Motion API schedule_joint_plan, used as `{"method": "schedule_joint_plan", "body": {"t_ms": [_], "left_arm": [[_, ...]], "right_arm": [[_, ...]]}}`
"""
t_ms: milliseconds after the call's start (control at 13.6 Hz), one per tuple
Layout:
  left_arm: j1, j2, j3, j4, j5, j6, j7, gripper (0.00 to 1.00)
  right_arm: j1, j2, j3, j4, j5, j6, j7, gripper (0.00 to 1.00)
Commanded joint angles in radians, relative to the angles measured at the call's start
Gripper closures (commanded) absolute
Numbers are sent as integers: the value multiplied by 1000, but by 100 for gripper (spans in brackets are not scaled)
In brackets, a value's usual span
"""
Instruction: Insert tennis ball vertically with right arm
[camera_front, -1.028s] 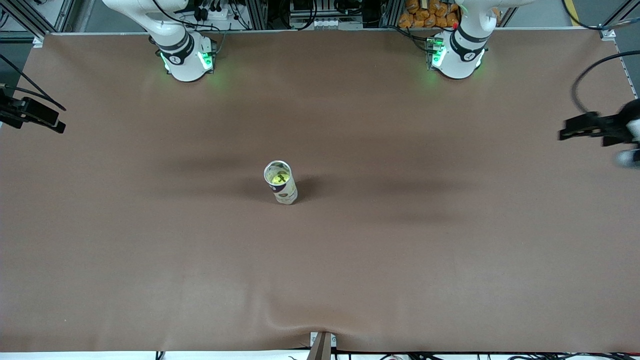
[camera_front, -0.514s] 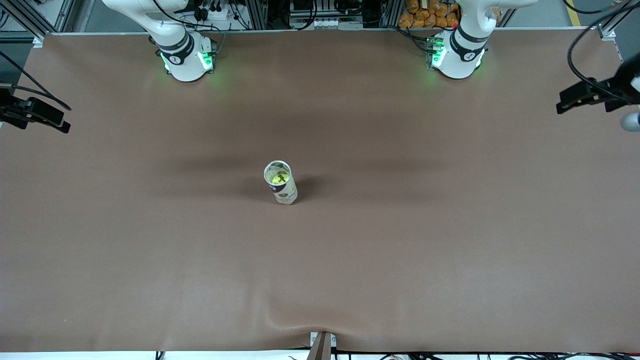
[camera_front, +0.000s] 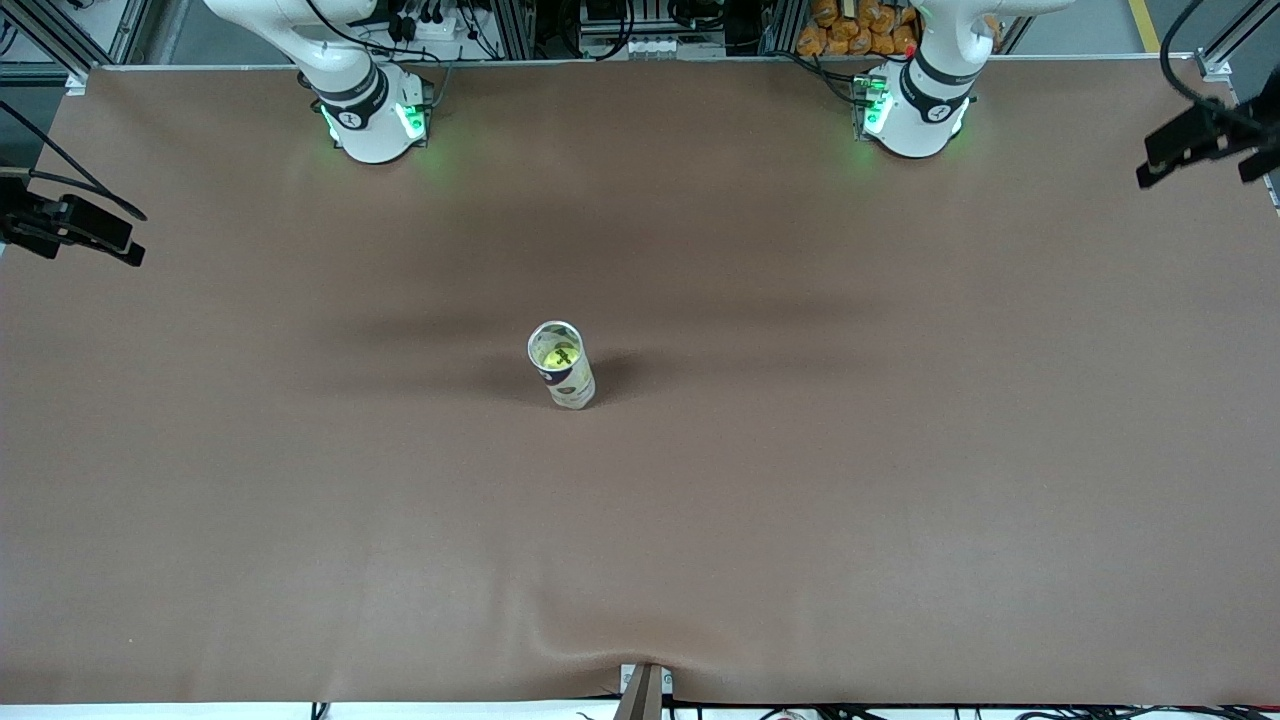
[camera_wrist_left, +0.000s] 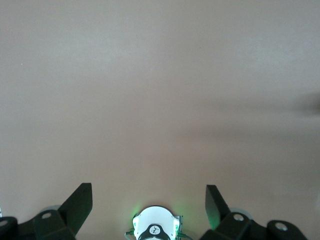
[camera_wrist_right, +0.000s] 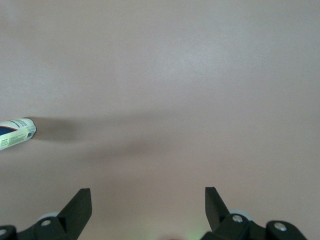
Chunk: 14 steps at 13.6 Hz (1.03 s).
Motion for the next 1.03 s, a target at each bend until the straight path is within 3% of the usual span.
{"method": "schedule_joint_plan", "body": {"t_ms": [0, 220, 514, 954], "left_arm": [[10, -108, -3, -190, -15, 145, 3, 0], [8, -90, -3, -175, -16, 162, 3, 0], [8, 45, 11, -48, -15, 160, 43, 0], [7, 46, 13, -49, -18, 157, 34, 0]], "right_arm": [[0, -18, -3, -13, -3, 1, -13, 0], [0, -20, -3, -13, -6, 1, -45, 0], [0, -20, -3, -13, -8, -1, -53, 0], [0, -20, -3, -13, -6, -4, -53, 0]]}}
